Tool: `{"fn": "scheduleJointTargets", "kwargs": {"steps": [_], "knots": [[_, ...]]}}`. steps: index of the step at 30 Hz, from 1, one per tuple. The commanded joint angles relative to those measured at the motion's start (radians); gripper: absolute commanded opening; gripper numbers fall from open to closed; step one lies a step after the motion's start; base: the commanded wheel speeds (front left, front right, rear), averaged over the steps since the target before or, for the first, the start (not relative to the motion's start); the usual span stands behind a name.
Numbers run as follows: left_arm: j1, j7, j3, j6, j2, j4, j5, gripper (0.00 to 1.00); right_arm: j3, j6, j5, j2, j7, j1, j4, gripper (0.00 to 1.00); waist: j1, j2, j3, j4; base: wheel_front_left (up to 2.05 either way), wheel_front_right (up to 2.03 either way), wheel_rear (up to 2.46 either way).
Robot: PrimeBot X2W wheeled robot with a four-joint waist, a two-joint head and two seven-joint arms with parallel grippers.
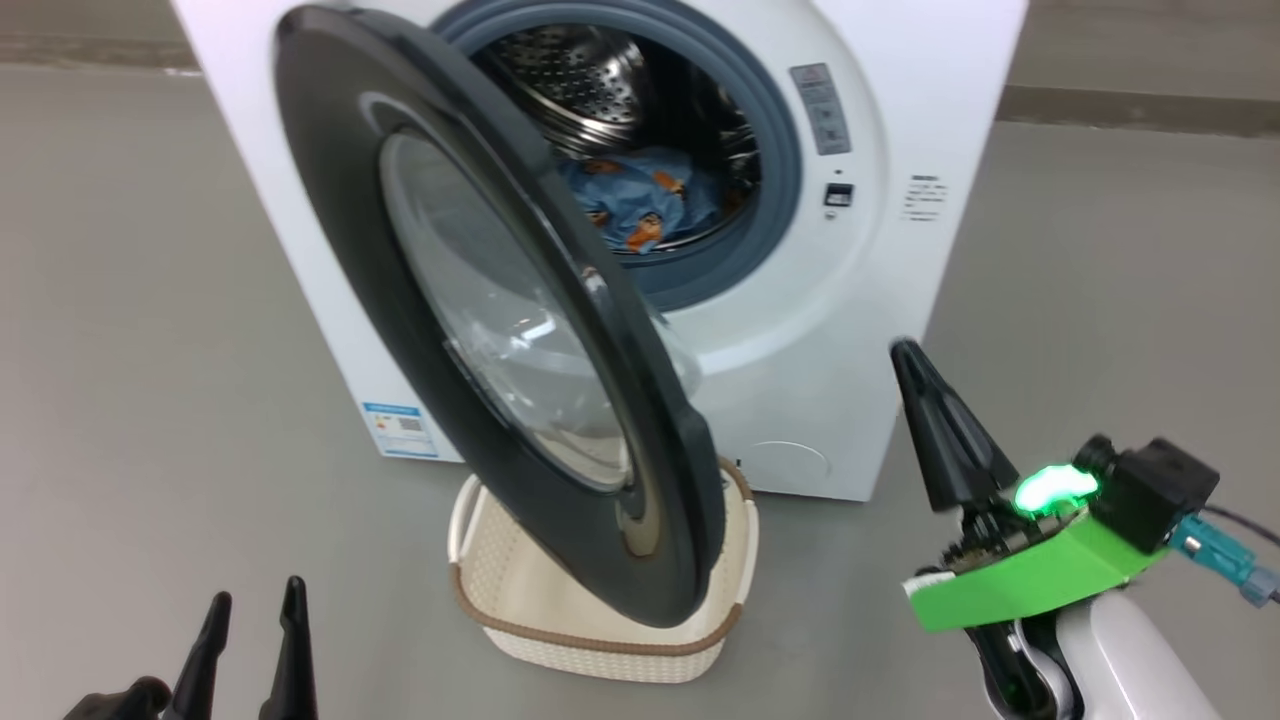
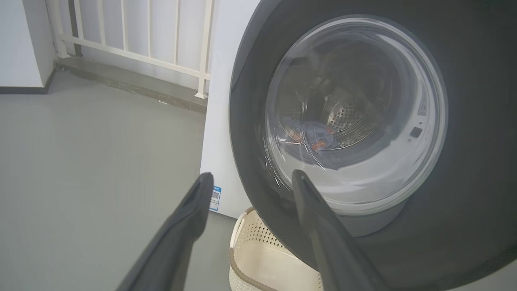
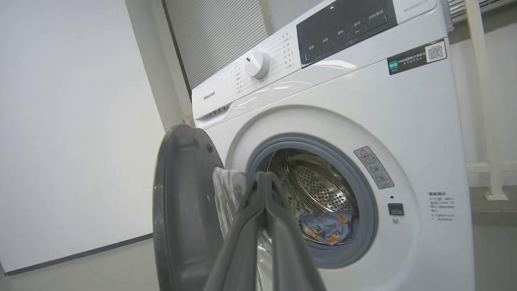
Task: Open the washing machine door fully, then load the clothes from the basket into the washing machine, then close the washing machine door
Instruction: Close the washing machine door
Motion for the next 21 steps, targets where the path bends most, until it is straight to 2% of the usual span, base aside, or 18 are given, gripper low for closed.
{"fn": "scheduleJointTargets", "kwargs": {"steps": [1,6,10,15,21], "knots": [[-0.03,-0.014,0.031,-0.002,0.013,-0.018,0.009,1.0,0.027,0.002,0.007,0.005,-0.012,-0.039,-0.04,0.0,0.0,0.0,-0.009,0.032,0.0,0.0,0.0],[-0.031,-0.014,0.02,-0.002,0.012,-0.016,0.01,1.0,0.104,0.002,0.013,-0.001,-0.012,-0.065,-0.118,0.0,0.0,0.0,-0.017,0.076,0.0,0.0,0.0],[-0.031,-0.014,0.017,-0.002,0.01,-0.014,0.01,1.0,0.196,0.002,0.007,-0.027,-0.012,-0.075,-0.131,0.0,0.0,0.0,-0.022,0.108,0.0,0.0,0.0],[-0.03,-0.014,0.014,-0.002,0.005,-0.012,0.009,1.0,0.321,0.002,-0.021,-0.078,-0.012,-0.084,-0.072,0.0,0.0,0.0,-0.025,0.143,0.0,0.0,0.0],[-0.026,-0.014,0.016,-0.002,0.004,-0.012,0.008,1.0,0.417,0.002,-0.017,-0.096,-0.012,-0.092,0.045,0.0,0.0,0.0,-0.025,0.176,0.0,0.0,0.0]]}}
